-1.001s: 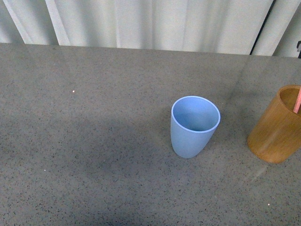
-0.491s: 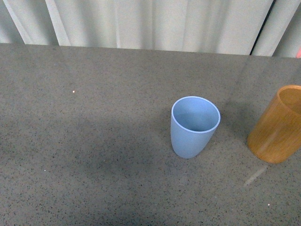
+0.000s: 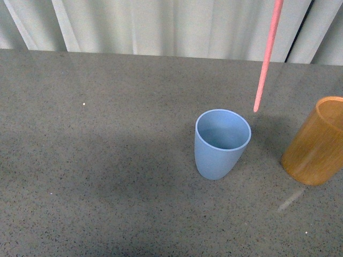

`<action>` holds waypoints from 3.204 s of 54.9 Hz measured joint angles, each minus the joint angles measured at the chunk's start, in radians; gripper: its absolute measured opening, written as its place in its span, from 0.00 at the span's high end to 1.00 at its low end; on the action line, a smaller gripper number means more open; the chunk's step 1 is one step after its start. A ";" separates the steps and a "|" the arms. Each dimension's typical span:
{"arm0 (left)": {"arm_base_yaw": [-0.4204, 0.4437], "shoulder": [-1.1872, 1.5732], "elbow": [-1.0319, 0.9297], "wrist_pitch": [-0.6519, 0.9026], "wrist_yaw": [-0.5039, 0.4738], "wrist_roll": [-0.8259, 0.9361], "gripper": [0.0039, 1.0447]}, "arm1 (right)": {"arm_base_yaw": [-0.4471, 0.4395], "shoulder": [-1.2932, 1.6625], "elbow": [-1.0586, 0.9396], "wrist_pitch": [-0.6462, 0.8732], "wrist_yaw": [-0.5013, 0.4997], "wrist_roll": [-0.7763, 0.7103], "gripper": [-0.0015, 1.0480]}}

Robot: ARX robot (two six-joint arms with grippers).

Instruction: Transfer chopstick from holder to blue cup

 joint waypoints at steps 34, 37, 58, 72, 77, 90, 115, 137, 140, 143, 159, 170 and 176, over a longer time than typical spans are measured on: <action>0.000 0.000 0.000 0.000 0.000 0.000 0.06 | 0.089 0.258 0.000 0.139 0.093 0.006 0.72; 0.000 0.000 0.000 0.000 0.000 0.000 0.06 | 0.087 0.253 -0.001 0.134 0.096 0.013 0.64; 0.000 0.000 0.000 0.000 0.000 0.000 0.06 | 0.024 0.011 -0.063 0.008 0.114 0.058 0.08; 0.000 0.000 0.000 0.000 0.000 0.000 0.06 | -0.199 -0.339 -0.169 -0.351 0.386 0.092 0.10; 0.000 0.000 0.000 0.000 0.000 0.000 0.06 | -0.287 -0.504 -0.239 -0.507 0.407 0.078 0.10; 0.000 0.000 0.000 0.000 0.000 0.000 0.06 | -0.373 -0.708 -0.406 -0.378 0.195 0.037 0.24; 0.000 0.000 0.000 0.000 0.000 0.000 0.06 | -0.386 -0.920 -0.561 -0.344 0.151 0.023 0.99; 0.000 0.000 0.000 0.000 0.000 0.000 0.06 | -0.386 -1.059 -0.615 -0.412 0.152 0.024 0.99; 0.000 0.000 0.000 0.000 0.000 0.000 0.06 | -0.386 -1.083 -0.615 -0.432 0.152 0.023 0.99; 0.000 0.000 0.000 0.000 0.000 0.000 0.06 | -0.386 -1.104 -0.615 -0.452 0.153 0.024 0.99; 0.000 0.000 0.000 0.000 0.000 0.000 0.06 | -0.386 -1.197 -0.615 -0.544 0.153 0.024 0.99; 0.000 0.000 0.000 0.000 0.000 0.000 0.06 | -0.386 -1.250 -0.615 -0.596 0.153 0.024 0.99; 0.000 0.000 0.000 0.000 0.000 0.000 0.06 | -0.386 -1.271 -0.615 -0.617 0.153 0.024 0.99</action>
